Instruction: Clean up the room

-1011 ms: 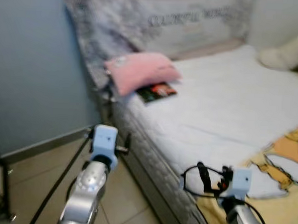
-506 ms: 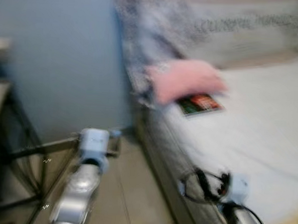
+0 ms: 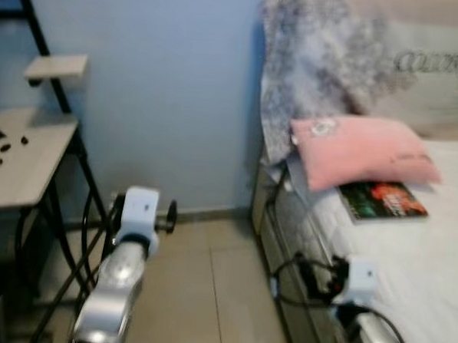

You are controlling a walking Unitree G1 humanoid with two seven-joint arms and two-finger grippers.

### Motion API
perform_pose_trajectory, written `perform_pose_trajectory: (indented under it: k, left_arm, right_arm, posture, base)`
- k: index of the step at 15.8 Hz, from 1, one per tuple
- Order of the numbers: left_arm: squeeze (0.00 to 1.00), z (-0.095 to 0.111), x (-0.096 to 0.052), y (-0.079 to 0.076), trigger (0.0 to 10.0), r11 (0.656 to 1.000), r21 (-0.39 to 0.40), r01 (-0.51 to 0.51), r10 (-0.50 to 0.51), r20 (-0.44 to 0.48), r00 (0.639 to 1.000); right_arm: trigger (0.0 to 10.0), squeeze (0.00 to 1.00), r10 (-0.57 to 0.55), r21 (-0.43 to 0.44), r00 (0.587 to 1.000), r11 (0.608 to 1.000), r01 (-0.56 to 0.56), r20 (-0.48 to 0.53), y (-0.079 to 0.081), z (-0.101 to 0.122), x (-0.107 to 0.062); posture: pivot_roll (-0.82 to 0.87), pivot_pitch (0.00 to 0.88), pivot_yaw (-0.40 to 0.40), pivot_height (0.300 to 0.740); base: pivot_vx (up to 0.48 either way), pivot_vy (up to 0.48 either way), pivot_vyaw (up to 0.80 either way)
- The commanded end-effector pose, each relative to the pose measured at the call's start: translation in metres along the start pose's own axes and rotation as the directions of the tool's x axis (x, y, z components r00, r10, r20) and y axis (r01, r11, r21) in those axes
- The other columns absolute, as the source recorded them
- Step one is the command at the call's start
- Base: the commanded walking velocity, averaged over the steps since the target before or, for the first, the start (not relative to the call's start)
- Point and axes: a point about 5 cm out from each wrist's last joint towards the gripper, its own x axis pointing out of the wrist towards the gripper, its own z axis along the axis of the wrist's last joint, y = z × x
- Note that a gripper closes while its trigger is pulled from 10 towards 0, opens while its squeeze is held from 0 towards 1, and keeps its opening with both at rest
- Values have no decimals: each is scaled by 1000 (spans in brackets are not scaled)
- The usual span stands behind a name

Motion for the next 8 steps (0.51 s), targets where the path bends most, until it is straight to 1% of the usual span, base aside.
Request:
perform_pose_trajectory:
  k: [1,2,3,4,5,6,8]
  left_arm:
    - [0,11,4,7,10000,1000,19,-19,17,65,998]
    - [0,14,5,8,10000,1000,17,-12,10,96,995]
    - [0,13,4,11,10000,1000,-2,-24,24,102,995]
    - [0,16,1,12,10000,999,-33,-27,32,137,990]
    - [0,26,-4,13,10000,998,-52,-31,41,224,974]
    - [0,27,-6,11,10000,999,-39,-27,36,247,968]
    - [0,22,-5,10,10000,998,-50,-33,44,238,970]
  right_arm:
    - [10000,0,17,-7,998,1000,-16,59,2,11,4]
    - [10000,0,44,-11,994,999,-43,101,6,16,5]
    - [10000,0,36,-9,991,999,-35,132,8,22,6]
    - [10000,0,23,-16,986,1000,-20,167,8,28,7]
    - [10000,0,-22,-9,967,1000,25,253,7,40,7]
    - [10000,0,-55,20,959,998,52,279,5,44,7]
    - [10000,0,-73,24,963,997,70,261,7,37,11]
  posture:
    - [187,0,10,740]
    - [189,0,10,740]
    - [187,0,10,740]
    - [189,0,11,740]
    - [189,0,11,740]
    - [188,0,9,740]
    - [183,0,12,740]
  base:
    - [442,0,519]
    - [446,0,519]
    - [442,0,519]
    - [442,0,513]
    - [442,0,531]
    - [446,0,544]
    - [480,0,550]
